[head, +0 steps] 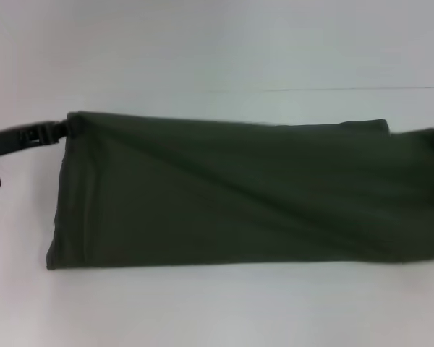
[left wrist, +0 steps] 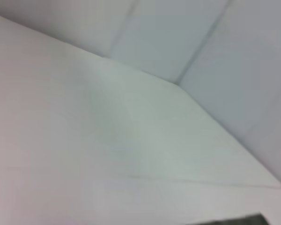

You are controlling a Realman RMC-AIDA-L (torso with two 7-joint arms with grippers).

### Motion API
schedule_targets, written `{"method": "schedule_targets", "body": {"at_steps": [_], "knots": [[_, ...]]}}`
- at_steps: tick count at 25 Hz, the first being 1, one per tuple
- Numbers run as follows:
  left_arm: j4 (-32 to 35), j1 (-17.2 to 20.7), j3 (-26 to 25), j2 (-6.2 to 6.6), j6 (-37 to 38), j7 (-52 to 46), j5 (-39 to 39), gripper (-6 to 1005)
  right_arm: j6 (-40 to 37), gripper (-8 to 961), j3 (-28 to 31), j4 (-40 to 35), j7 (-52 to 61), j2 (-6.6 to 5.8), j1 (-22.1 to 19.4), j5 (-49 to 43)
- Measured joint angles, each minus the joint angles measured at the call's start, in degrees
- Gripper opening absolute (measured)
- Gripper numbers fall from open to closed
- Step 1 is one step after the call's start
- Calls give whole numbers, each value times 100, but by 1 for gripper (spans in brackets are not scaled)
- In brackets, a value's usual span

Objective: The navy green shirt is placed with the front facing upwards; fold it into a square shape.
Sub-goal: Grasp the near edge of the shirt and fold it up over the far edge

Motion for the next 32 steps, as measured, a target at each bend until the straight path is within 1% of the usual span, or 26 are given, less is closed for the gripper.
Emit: {"method": "schedule_targets", "body": {"at_steps": [5, 10, 11, 12, 13, 16, 21, 26, 29, 32], "knots": [[-231, -234, 113, -22, -941, 1, -22, 21, 806, 35, -132, 233, -55, 82, 385, 97], [-330, -321, 335, -119, -1816, 42, -186, 20, 1670, 35, -372, 340, -66, 215, 717, 104], [-359, -327, 456, -143, -2091, 49, -242, 20, 1918, 35, -473, 375, -70, 249, 826, 106], [-378, -330, 543, -152, -2221, 52, -276, 20, 1918, 35, -473, 375, -70, 249, 826, 106], [-407, -332, 678, -165, -2428, 57, -327, 20, 2151, 35, -572, 423, -77, 275, 921, 109], [-482, -334, 998, -201, -2824, 103, -499, 20, 2329, 35, -609, 484, -129, 294, 979, 122], [-504, -347, 1249, -264, -3187, 144, -637, 21, 2604, 35, -613, 674, -394, 329, 1048, 238], [-505, -385, 1274, -293, -3396, 139, -662, 24, 2918, 34, -633, 780, -521, 390, 1082, 407], [-504, -398, 1272, -337, -3593, 128, -680, 30, 3168, 34, -749, 787, -526, 423, 1122, 416], [-504, -410, 1273, -368, -3751, 112, -683, 35, 3413, 97, -920, 774, -533, 475, 1189, 420]]}}
